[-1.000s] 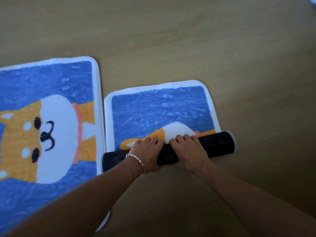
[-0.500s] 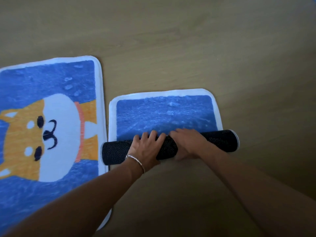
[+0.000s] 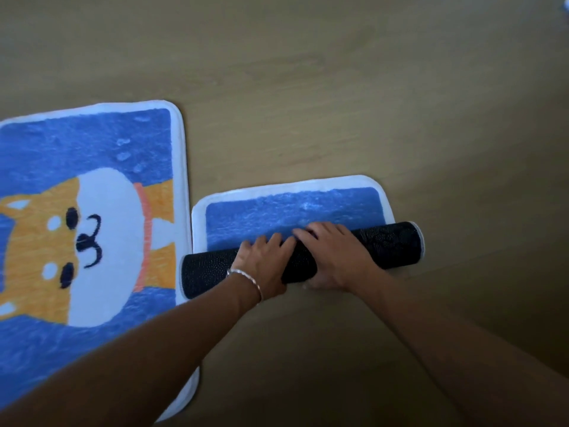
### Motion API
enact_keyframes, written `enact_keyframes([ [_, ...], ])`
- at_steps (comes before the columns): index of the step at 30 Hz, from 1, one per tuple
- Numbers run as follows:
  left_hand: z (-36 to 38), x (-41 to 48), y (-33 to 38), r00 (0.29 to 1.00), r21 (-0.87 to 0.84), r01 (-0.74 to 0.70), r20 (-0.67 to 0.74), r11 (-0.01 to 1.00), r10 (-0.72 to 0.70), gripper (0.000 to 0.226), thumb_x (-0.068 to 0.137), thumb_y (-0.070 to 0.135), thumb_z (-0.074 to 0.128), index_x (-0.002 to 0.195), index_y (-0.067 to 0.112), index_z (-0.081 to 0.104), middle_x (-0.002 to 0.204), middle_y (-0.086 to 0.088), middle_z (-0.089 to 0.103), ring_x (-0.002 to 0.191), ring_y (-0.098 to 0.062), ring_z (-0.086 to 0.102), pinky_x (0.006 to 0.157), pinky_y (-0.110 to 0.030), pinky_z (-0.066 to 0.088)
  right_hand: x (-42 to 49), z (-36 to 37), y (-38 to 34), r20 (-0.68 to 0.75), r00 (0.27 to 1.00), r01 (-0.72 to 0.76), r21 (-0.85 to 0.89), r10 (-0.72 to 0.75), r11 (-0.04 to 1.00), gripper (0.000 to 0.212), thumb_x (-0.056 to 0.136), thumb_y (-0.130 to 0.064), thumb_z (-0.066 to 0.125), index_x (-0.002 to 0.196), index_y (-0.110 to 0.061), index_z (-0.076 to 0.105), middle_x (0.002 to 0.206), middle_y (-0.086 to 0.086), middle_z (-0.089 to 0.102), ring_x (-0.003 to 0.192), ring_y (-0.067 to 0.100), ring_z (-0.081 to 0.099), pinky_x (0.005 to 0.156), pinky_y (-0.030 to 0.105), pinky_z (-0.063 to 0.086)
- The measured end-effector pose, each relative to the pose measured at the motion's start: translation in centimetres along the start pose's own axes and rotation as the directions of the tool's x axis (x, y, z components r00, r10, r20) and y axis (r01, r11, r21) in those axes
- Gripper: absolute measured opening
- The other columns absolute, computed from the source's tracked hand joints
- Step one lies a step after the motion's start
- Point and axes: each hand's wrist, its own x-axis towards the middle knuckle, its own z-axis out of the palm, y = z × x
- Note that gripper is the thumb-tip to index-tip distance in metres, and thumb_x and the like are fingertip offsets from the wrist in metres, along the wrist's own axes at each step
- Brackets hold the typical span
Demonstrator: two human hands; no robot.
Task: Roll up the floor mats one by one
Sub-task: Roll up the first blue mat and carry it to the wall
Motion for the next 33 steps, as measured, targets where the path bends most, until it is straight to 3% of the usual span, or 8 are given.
enact_keyframes([
  [3, -1.6, 1.5, -1.2, 0.992, -0.142, -0.036, 0.114, 0.989, 0.052, 0.075, 0.068, 0.044, 0.072, 0.130, 0.025, 0.036, 0.121, 0.001, 0.050, 0.111, -0.025, 0.054, 0.083, -0.037, 0.044, -1.8, 2.3, -0.4, -0.187, 0.982, -0.049, -0.109, 0.028, 0.993, 0.108, 0.037, -0.051, 0.090, 0.130, -0.012, 0.053, 0.110, 0.010, 0.061, 0.099, 0.030, 0.060, 0.093, 0.046, 0.047],
  [9, 0.7, -0.2, -1.1, 0.965, 0.185, -0.062, -0.241, 0.981, 0.107, 0.103, 0.040, 0.052, 0.082, 0.128, 0.015, 0.040, 0.107, -0.007, 0.058, 0.088, -0.027, 0.060, 0.073, -0.040, 0.049, 1.2, -1.0, 0.7, 0.078, 0.995, -0.071, 0.141, 0.060, 0.987, 0.070, 0.067, -0.046, 0.072, 0.125, -0.020, 0.044, 0.116, 0.002, 0.052, 0.108, 0.025, 0.054, 0.089, 0.039, 0.041],
  [13, -1.6, 1.3, -1.3, 0.998, 0.033, -0.060, 0.015, 0.998, 0.059, 0.066, 0.067, 0.044, 0.070, 0.122, 0.020, 0.041, 0.113, -0.002, 0.052, 0.103, -0.026, 0.056, 0.080, -0.037, 0.045, -0.8, 0.8, 0.5, -0.166, 0.986, -0.016, -0.051, 0.008, 0.999, 0.101, 0.045, -0.054, 0.086, 0.129, -0.010, 0.053, 0.118, 0.010, 0.058, 0.106, 0.030, 0.059, 0.095, 0.043, 0.045],
  [17, -2.4, 1.7, -1.3, 0.989, -0.043, -0.100, 0.104, 0.994, 0.104, 0.077, 0.067, 0.053, 0.070, 0.129, 0.020, 0.040, 0.120, -0.002, 0.055, 0.109, -0.025, 0.056, 0.085, -0.037, 0.046, -1.4, 1.9, 0.1, -0.304, 0.952, -0.084, -0.115, 0.045, 0.990, 0.093, 0.040, -0.046, 0.088, 0.120, -0.009, 0.060, 0.097, 0.011, 0.062, 0.085, 0.031, 0.061, 0.084, 0.043, 0.048],
  [20, -1.1, 0.3, -1.5, 0.970, 0.163, -0.152, -0.164, 0.975, 0.179, 0.104, 0.054, 0.058, 0.075, 0.136, 0.013, 0.031, 0.115, -0.008, 0.056, 0.098, -0.030, 0.058, 0.080, -0.041, 0.047, 0.3, -0.8, 0.4, -0.058, 0.995, -0.077, -0.006, 0.077, 0.997, 0.074, 0.063, -0.050, 0.073, 0.124, -0.016, 0.049, 0.108, 0.005, 0.057, 0.097, 0.027, 0.056, 0.085, 0.037, 0.040],
  [25, -0.7, 0.1, -1.5, 0.989, 0.074, -0.145, 0.003, 0.987, 0.145, 0.086, 0.064, 0.058, 0.067, 0.132, 0.018, 0.034, 0.119, -0.003, 0.050, 0.106, -0.027, 0.054, 0.085, -0.037, 0.044, 1.3, -2.3, 1.1, 0.358, 0.933, -0.150, 0.312, 0.030, 0.938, 0.084, 0.055, -0.057, 0.081, 0.123, -0.023, 0.046, 0.112, -0.005, 0.059, 0.101, 0.020, 0.058, 0.081, 0.033, 0.047],
  [30, -1.0, 0.5, -2.0, 0.978, -0.070, -0.179, 0.093, 0.981, 0.185, 0.092, 0.059, 0.066, 0.070, 0.132, 0.021, 0.036, 0.124, -0.002, 0.050, 0.113, -0.026, 0.051, 0.092, -0.037, 0.043, 0.1, -1.6, 1.4, 0.318, 0.947, -0.158, 0.323, 0.050, 0.933, 0.111, 0.049, -0.066, 0.080, 0.140, -0.024, 0.032, 0.140, -0.005, 0.038, 0.126, 0.018, 0.037, 0.103, 0.037, 0.037],
  [33, -1.4, 0.5, -1.9, 0.969, -0.066, -0.150, 0.189, 0.986, 0.160, 0.116, 0.058, 0.078, 0.063, 0.148, 0.022, 0.014, 0.152, -0.002, 0.023, 0.140, -0.023, 0.022, 0.111, -0.044, 0.025, 0.2, -1.7, 1.2, 0.328, 0.943, -0.167, 0.297, 0.064, 0.940, 0.111, 0.052, -0.067, 0.078, 0.144, -0.027, 0.029, 0.144, -0.006, 0.038, 0.130, 0.018, 0.036, 0.103, 0.035, 0.034],
])
